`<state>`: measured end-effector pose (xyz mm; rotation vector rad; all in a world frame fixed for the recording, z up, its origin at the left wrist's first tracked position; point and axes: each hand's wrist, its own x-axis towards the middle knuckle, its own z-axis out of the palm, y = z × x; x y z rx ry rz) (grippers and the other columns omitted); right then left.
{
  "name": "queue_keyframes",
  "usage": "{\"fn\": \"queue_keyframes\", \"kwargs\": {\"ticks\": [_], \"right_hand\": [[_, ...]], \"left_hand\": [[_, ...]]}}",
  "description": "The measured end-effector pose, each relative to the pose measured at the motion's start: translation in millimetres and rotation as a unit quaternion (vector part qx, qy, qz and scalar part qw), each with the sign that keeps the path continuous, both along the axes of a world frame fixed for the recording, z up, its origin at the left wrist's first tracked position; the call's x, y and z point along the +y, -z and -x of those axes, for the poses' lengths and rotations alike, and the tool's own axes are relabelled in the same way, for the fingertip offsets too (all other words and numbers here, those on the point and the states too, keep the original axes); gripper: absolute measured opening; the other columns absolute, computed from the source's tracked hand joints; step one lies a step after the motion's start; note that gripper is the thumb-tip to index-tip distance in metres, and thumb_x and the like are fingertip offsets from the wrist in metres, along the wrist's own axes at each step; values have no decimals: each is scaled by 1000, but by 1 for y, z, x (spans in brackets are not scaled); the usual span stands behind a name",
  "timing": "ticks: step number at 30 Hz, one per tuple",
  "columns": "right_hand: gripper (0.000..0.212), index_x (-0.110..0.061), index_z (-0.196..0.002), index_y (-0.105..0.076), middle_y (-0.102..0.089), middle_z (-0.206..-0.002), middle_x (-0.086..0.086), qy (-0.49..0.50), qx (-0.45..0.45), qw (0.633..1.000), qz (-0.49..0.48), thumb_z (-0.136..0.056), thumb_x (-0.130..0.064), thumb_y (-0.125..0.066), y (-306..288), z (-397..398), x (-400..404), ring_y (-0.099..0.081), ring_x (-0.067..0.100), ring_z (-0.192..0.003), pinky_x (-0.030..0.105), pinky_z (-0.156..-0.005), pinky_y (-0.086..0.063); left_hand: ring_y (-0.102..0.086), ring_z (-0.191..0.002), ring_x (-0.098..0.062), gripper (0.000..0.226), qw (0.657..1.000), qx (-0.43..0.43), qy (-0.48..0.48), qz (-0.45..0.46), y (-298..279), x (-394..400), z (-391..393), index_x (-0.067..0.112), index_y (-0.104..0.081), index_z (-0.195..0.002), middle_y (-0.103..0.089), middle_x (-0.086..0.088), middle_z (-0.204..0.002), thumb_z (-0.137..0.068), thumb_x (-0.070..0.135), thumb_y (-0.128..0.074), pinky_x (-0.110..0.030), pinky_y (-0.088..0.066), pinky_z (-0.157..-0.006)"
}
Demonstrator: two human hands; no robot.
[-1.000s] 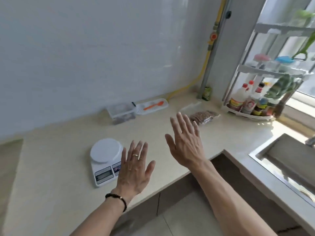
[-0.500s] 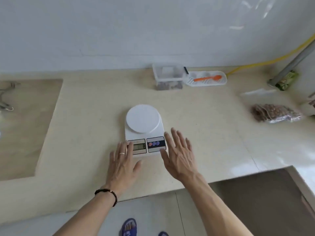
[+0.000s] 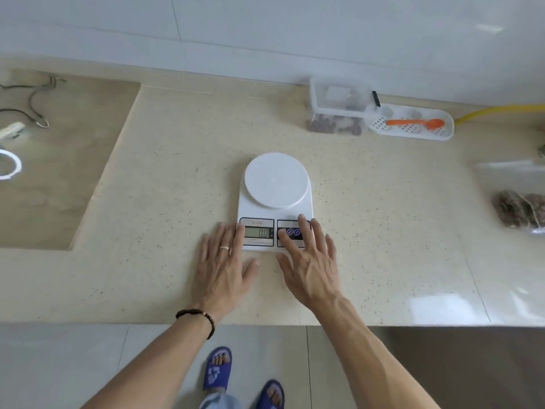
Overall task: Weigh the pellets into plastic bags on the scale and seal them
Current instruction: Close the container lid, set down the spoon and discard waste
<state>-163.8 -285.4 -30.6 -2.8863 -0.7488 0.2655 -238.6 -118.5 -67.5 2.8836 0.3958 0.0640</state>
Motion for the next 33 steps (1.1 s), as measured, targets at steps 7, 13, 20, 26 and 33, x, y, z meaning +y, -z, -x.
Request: {"fn": "queue_keyframes", "kwargs": {"ticks": [7,13,20,26,33], "right_hand": [[70,-27,-156,-16,6,-165,7,-14,28,1000,-2,-97,-54,-44,-9,-5,-8,6,28,-152,47,-121,-1],[95,-11,-156,-1,-1,-165,9,56,62,996,2,-92,-65,-44,-13,-30,-7,2,27,-152,47,-122,-5],[95,-18,-155,-9,-14,-163,1,85,79,992,-41,-87,-61,-57,-16,-78,14,-5,24,-151,47,-122,-14],[92,-25,-153,-16,-20,-159,-3,119,80,987,-66,-83,-60,-64,-16,-130,38,-6,25,-151,49,-121,-14],[89,-27,-150,-22,-25,-157,-1,124,69,988,-69,-80,-62,-66,-15,-186,52,-10,27,-150,48,-120,-17]], "left_hand": [[-21,-146,-28,81,1000,7,9,24,-3,5,-3,9,-16,-153,-33,-15,-154,-90,58,-28,-49,-14,-119],[-15,-148,-28,89,999,19,21,45,-9,19,-27,9,-12,-153,-28,-14,-156,-84,65,-21,-50,-7,-120],[-25,-144,-31,88,997,5,27,74,-13,41,-72,7,-25,-149,-39,-15,-150,-84,65,-23,-55,-15,-117],[-21,-146,-29,92,997,1,21,80,-13,66,-128,10,-23,-151,-37,-12,-152,-81,69,-17,-56,-12,-116],[-7,-149,-23,87,995,24,5,92,-19,77,-181,15,-9,-153,-23,-5,-159,-87,69,-23,-54,-2,-118]]}}
